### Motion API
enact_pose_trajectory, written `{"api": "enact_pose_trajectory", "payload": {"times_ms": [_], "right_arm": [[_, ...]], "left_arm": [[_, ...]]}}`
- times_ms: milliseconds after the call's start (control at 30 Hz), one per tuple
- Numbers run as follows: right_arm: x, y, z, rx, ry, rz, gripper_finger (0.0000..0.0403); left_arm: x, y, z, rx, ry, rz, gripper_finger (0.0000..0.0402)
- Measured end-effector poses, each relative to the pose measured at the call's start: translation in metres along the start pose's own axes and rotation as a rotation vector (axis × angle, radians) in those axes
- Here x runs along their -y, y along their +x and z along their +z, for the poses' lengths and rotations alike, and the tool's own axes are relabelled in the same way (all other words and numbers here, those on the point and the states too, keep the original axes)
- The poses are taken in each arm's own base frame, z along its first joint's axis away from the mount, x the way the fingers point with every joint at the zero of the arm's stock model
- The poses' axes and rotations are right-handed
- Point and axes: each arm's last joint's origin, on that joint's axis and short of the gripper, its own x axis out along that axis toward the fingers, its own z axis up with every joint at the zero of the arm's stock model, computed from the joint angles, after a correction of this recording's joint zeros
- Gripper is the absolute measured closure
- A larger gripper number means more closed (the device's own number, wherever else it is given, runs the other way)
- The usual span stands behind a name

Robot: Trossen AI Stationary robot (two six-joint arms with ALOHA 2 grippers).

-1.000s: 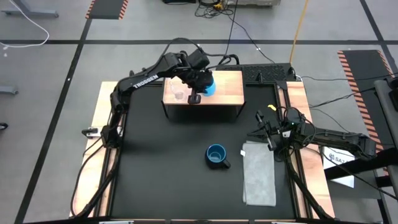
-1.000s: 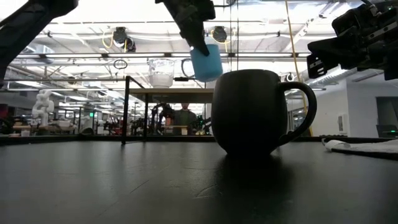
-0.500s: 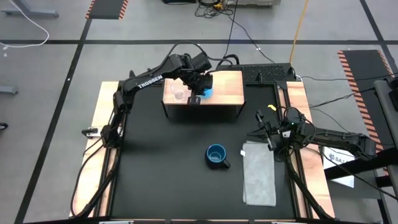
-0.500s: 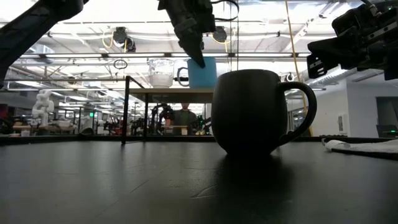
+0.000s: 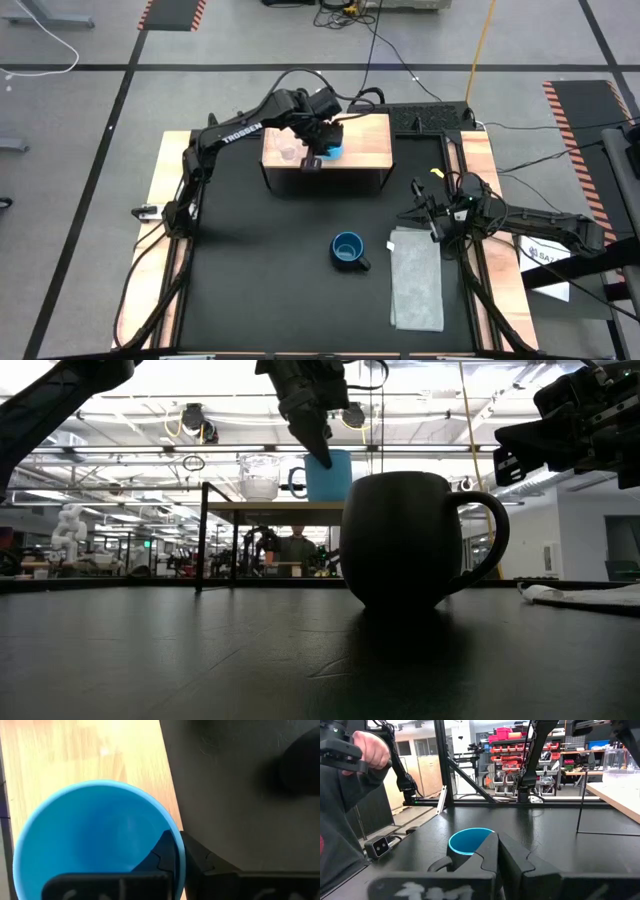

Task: Stack small to large cups/mugs on shelf
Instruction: Put the light blue mug on the shelf

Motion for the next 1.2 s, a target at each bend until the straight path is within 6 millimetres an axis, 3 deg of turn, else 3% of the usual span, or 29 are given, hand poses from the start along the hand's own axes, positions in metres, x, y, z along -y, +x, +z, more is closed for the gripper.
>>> {"api": "enact_pose_trajectory", "payload": {"times_ms": [500, 900, 1200], "right_arm": [[0.0, 0.0, 0.0, 0.0, -0.009, 0.0, 0.0403], [0.0, 0.0, 0.0, 0.0, -0.023, 0.0, 0.0403], [0.0, 0.0, 0.0, 0.0, -0.024, 0.0, 0.0403]], "left_arm": [[0.001, -0.001, -0.003, -0.024, 0.073, -0.017, 0.0393], [0.003, -0.018, 0.002, 0.036, 0.096, -0.019, 0.0394], [0.005, -0.019, 0.002, 0.049, 0.095, -0.052, 0.0394]]}}
